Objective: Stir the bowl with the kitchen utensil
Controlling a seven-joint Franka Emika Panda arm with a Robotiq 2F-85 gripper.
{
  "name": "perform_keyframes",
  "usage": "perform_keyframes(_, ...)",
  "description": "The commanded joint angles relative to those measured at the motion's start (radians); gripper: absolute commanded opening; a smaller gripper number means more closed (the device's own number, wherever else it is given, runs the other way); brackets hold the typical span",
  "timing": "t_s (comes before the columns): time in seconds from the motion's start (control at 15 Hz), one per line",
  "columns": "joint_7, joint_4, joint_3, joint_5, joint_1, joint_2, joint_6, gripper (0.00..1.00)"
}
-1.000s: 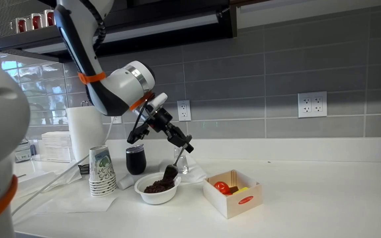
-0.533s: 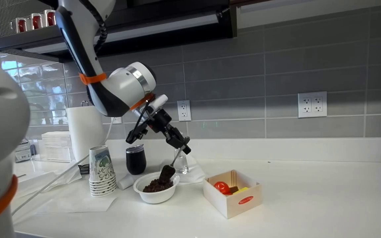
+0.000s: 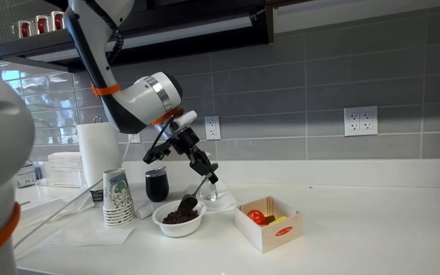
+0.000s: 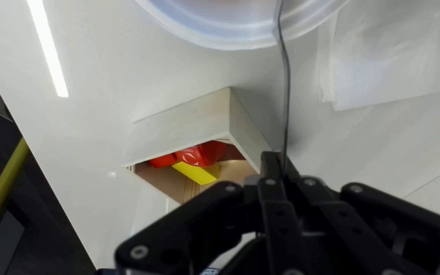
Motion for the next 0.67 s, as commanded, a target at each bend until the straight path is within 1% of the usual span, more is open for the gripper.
perform_keyframes(0.0,-0.082,-0.011,-0.002,0.086,0.001,-0.022,-0.039,0.01)
perform_keyframes(0.2,-0.135,-0.007,-0.003,0.139,-0.001,-0.016,-0.11,0.01)
perform_keyframes(0.6,-0.17,0.003,-0.002,0.183,-0.001,-0.01,-0.255,0.01)
